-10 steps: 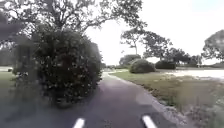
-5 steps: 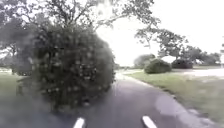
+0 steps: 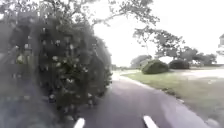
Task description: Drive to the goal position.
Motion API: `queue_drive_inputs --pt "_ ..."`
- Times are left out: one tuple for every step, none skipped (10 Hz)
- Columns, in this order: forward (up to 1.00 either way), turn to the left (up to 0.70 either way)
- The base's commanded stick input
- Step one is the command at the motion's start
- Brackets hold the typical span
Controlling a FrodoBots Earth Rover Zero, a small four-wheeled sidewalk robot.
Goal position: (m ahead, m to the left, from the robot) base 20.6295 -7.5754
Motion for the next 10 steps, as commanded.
queue_drive_inputs --pt "0.69 -0.34" --pt "0.69 -0.34" --pt "0.69 -0.34" --pt "0.69 -0.21" --pt "0.69 -0.02" --pt "0.69 0.03" --pt "0.69 0.03" --pt "0.69 0.03" --pt "0.69 0.03" --pt "0.69 0.03"
